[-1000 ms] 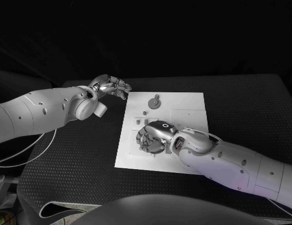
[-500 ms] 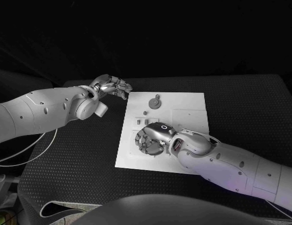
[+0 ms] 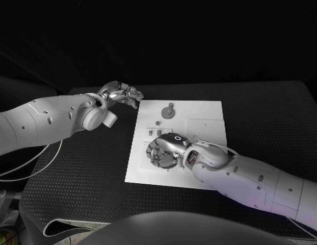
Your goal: Assemble the parts on the task board
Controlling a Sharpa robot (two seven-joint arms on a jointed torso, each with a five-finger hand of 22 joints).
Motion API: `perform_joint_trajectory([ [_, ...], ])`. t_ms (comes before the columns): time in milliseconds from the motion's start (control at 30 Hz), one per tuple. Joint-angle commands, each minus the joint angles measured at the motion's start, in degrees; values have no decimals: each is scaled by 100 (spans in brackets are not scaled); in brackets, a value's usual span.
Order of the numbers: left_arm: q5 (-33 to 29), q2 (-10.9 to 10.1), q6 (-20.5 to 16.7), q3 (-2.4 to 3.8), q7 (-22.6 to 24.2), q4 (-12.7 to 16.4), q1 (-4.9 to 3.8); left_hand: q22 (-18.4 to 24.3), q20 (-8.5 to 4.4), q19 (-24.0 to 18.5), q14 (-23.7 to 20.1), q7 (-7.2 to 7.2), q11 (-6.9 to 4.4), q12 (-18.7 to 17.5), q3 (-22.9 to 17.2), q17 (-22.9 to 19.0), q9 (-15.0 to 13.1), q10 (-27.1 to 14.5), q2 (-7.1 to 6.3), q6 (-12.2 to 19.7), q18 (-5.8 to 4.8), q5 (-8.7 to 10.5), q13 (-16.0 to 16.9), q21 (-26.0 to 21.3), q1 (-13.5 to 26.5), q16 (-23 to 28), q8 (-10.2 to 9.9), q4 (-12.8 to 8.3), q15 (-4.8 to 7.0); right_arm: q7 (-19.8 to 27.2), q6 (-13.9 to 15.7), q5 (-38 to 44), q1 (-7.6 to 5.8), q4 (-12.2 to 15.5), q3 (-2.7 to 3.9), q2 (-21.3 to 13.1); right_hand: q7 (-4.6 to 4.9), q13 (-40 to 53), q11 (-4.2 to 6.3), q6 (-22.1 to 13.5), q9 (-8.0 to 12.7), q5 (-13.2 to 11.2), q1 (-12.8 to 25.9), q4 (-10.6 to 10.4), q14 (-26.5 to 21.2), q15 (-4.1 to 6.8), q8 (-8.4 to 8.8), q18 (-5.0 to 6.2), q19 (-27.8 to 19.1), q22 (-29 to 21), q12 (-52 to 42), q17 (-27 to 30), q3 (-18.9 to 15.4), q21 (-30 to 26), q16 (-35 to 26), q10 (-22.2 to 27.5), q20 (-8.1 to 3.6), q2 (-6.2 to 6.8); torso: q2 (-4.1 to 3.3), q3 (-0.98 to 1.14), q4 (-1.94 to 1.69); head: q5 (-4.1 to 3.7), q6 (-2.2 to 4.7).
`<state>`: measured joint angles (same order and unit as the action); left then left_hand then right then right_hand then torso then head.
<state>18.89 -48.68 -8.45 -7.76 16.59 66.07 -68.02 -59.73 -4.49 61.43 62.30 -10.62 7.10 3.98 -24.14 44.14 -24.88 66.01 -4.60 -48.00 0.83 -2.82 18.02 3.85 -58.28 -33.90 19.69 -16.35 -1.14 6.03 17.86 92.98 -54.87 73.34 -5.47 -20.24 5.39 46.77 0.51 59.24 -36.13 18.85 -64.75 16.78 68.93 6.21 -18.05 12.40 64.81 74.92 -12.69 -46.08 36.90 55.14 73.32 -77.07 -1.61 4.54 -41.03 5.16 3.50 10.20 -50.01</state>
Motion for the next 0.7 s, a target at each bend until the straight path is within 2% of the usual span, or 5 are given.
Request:
perform_joint_trajectory([
  [33,-31,6,77,4,32,3,-5,9,2,-46,-29,17,-11,11,28,7,9,-39,-8,38,-20,-12,-10,24,68,31,25,-7,-1,-2,-110,74,25,-44,-22,-22,13,-5,-5,43,-90,35,14,-8,-9,41,-27,260,-9,91,22,-9,40,3,-23,-32,-43,-63,1,2,3,3,1],
  [200,-31,5,85,4,32,2,-5,10,2,-47,-29,17,-11,11,29,8,9,-39,-8,39,-20,-12,-11,25,71,32,26,-6,-1,53,-261,73,25,-67,-26,-45,14,-3,-5,42,-92,35,15,-8,-10,41,-26,260,-10,91,24,-9,40,2,-24,-31,-43,-65,0,5,5,9,1],
  [533,-31,2,82,4,32,3,-5,12,2,-48,-30,16,-10,11,30,10,10,-40,-9,42,-20,-12,-14,24,73,35,27,-8,-2,53,-290,74,25,-68,-30,-63,15,0,-7,38,-96,35,18,-7,-14,39,-24,260,-14,91,28,-10,40,0,-27,-27,-42,-69,0,8,6,-3,1],
  [700,-31,1,79,4,31,5,-5,14,2,-49,-30,16,-10,10,30,11,10,-41,-10,43,-20,-12,-16,24,74,36,28,-8,-2,1,-318,104,25,-92,-31,-57,18,2,-9,30,-99,35,21,-7,-18,37,-19,260,-19,90,33,-11,41,-3,-30,-20,-41,-73,1,2,5,6,1],
])
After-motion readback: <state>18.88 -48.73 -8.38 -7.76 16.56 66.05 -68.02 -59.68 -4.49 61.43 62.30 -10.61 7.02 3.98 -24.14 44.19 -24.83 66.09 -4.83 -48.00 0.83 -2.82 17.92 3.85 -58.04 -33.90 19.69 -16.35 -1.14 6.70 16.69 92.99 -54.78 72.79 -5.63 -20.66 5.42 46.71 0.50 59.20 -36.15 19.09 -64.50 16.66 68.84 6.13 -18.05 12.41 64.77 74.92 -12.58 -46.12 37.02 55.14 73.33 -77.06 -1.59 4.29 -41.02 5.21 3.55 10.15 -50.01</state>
